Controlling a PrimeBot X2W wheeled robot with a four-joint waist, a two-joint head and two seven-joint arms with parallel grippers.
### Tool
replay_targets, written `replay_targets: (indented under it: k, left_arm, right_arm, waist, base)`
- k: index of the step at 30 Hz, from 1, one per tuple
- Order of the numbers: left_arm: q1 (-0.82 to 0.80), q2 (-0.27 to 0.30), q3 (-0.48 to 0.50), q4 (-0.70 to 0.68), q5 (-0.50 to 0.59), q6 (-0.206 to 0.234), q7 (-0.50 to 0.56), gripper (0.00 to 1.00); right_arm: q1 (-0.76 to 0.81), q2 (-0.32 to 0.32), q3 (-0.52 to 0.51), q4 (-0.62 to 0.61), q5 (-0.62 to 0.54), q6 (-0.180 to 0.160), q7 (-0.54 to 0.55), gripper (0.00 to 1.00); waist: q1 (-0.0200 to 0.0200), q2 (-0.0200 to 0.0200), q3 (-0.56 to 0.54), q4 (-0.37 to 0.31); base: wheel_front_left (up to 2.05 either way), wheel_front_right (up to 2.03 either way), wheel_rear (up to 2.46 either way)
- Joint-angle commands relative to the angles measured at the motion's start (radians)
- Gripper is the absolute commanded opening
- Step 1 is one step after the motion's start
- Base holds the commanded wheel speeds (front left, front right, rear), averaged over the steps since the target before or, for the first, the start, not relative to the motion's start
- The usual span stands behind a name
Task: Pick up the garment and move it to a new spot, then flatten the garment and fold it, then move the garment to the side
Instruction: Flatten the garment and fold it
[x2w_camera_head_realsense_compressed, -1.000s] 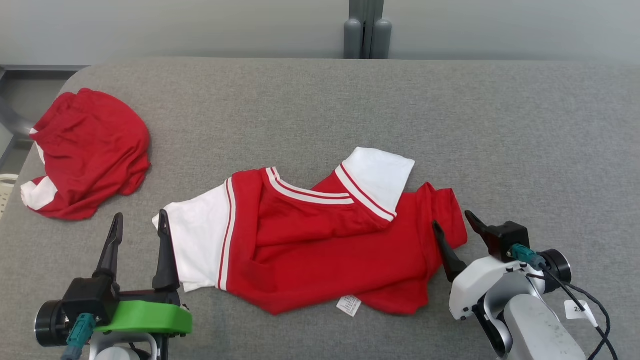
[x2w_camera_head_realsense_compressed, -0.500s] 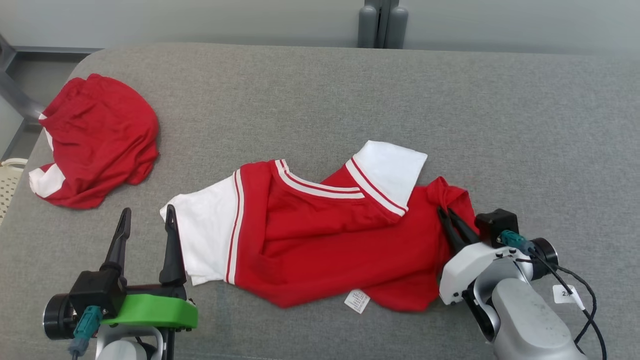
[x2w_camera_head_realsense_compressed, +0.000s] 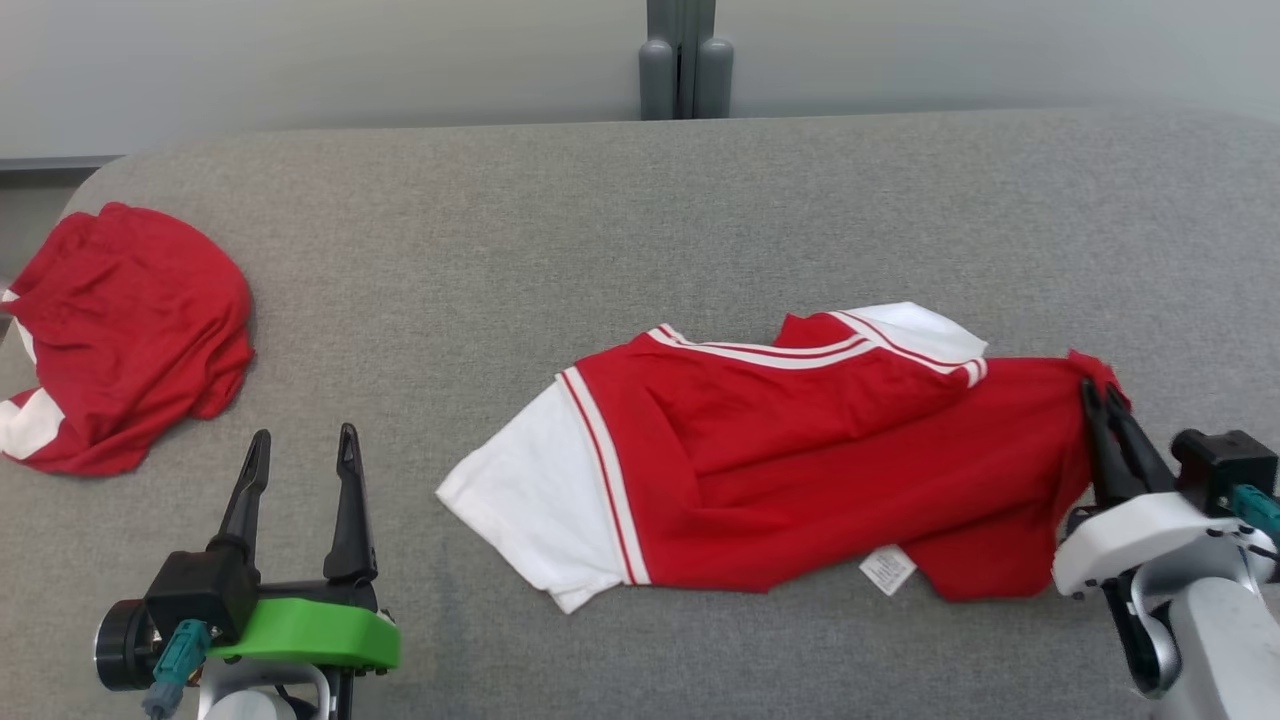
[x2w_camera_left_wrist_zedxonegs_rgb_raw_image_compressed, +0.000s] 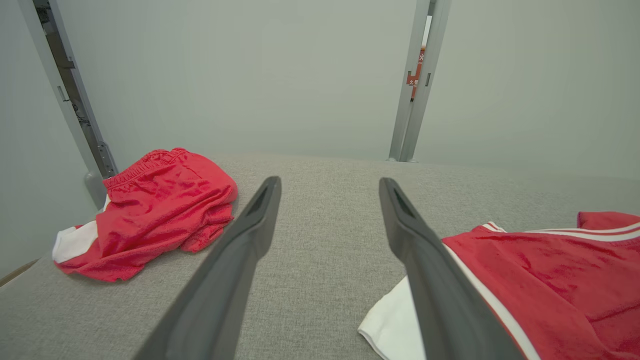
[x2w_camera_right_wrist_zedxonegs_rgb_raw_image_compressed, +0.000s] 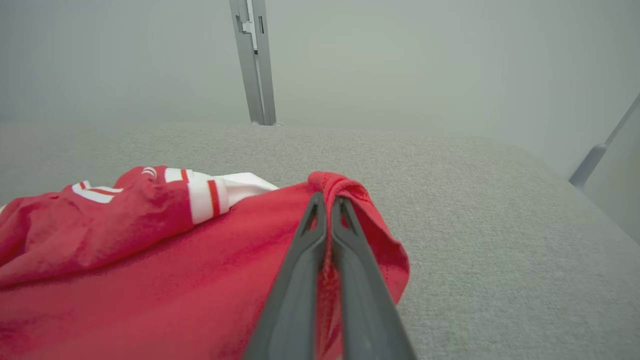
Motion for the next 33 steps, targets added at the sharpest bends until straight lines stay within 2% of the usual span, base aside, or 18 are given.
replay_targets:
  k: [1,8,15,19,26,27,28,29,33]
  left_arm:
    - [0.013,0.0,0.0,0.001,0.002,-0.003,-0.001,1.0]
    - [0.015,-0.001,-0.012,0.008,-0.003,-0.005,-0.001,1.0]
    - [-0.01,-0.001,-0.027,0.012,-0.013,-0.004,-0.001,1.0]
    - [-0.028,-0.001,-0.043,0.017,-0.023,-0.002,-0.001,1.0]
    - [-0.059,-0.001,-0.075,0.019,-0.04,0.01,-0.001,1.0]
    - [-0.064,-0.001,-0.079,0.019,-0.041,0.013,-0.001,1.0]
    - [-0.068,-0.001,-0.081,0.019,-0.043,0.013,-0.001,1.0]
    - [-0.071,-0.001,-0.084,0.019,-0.044,0.015,-0.001,1.0]
    - [-0.071,-0.001,-0.089,0.022,-0.046,0.024,-0.001,1.0]
  right_arm:
    - [0.028,-0.01,-0.017,-0.017,0.017,-0.002,-0.001,0.0]
    - [0.063,-0.009,-0.027,-0.086,0.035,-0.002,0.029,0.0]
    - [-0.079,-0.027,0.057,-0.094,0.015,-0.002,0.057,0.0]
    - [-0.21,-0.048,0.11,-0.038,-0.005,-0.002,0.083,0.0]
    - [-0.421,-0.06,0.162,0.194,-0.02,-0.002,0.086,0.0]
    - [-0.444,-0.063,0.164,0.24,-0.027,-0.002,0.083,0.07]
    - [-0.464,-0.064,0.164,0.274,-0.029,-0.002,0.073,0.81]
    - [-0.484,-0.062,0.163,0.317,-0.031,-0.002,0.064,1.0]
    - [-0.525,-0.061,0.164,0.412,-0.03,-0.002,0.022,1.0]
  waist:
    - [0.0,0.0,-0.011,-0.014]
    - [0.0,0.0,-0.02,-0.012]
    - [0.0,0.0,-0.003,0.019]
    - [0.0,0.0,0.019,0.049]
    - [0.0,0.0,0.07,0.092]
    - [0.0,0.0,0.077,0.097]
    - [0.0,0.0,0.082,0.1]
    - [0.0,0.0,0.084,0.102]
    - [0.0,0.0,0.087,0.096]
  base:
    - [0.0,0.0,0.0]
    - [0.0,0.0,0.0]
    - [0.0,0.0,0.0]
    - [0.0,0.0,0.0]
    - [0.0,0.0,0.0]
    - [0.0,0.0,0.0]
    - [0.0,0.0,0.0]
    - [0.0,0.0,0.0]
    - [0.0,0.0,0.0]
